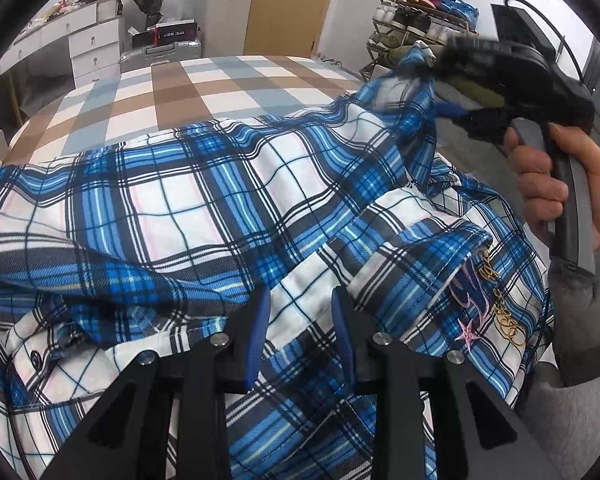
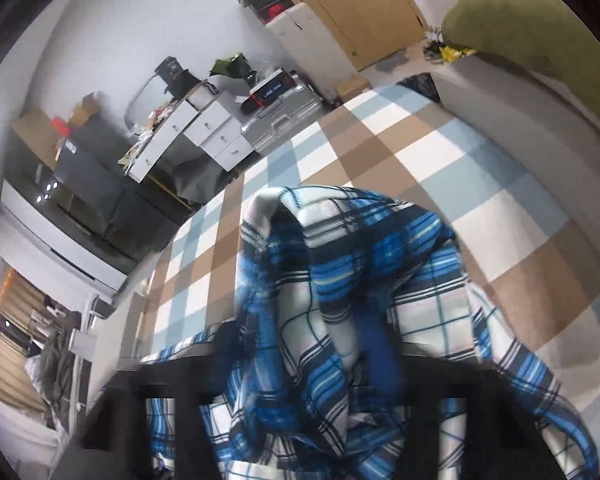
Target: Fold large clothes
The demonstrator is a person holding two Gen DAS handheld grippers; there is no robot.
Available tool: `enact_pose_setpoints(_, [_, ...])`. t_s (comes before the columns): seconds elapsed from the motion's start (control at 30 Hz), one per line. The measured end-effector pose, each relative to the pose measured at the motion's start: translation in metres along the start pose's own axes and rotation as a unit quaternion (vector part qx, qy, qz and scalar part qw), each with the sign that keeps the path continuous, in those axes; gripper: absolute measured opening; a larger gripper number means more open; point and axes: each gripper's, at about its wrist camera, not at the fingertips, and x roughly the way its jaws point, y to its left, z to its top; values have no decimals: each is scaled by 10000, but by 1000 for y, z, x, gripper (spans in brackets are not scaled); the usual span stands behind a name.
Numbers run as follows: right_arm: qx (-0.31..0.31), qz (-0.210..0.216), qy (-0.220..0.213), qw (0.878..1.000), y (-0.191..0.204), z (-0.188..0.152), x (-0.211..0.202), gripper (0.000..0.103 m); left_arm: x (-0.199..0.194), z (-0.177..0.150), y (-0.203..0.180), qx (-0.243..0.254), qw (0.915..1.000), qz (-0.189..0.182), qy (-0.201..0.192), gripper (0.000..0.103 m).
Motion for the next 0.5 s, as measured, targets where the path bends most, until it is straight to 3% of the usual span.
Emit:
enact_pose_setpoints(0.03, [7, 113, -70, 9999, -3, -3, -8, 3, 0, 0, 0, -6, 10000, -3, -4, 25])
enact_pose_setpoints(0.13, [105, 413, -443, 9981, -22, -19, -43, 2, -1, 0, 2, -22, 10000, -42, -11, 25])
enact_pose_setpoints(0.2, [337, 255, -218, 9989, -44, -27, -39, 3, -2, 0, 4, -65, 9999, -113, -26, 25])
enact_pose_setpoints(0.27, [421, -151, 246, 9987, -63, -34, -22, 10, -5, 0, 6, -154, 9997, -192, -60, 25])
enact_pose_setpoints(0.37, [306, -488, 328, 9978, -64, -37, -17, 22, -18, 2, 10, -350, 9988, -258, -204, 25])
enact_pose_setpoints(0.43, [272, -452, 289, 9982, -61, -35, -21, 45, -35, 3, 14, -496, 9975, -266, -428, 26])
enact_pose_setpoints(0.5, [292, -404, 191, 9986, -59, -34, -25, 58, -62, 4, 25, -796, 9932, -268, -810, 28])
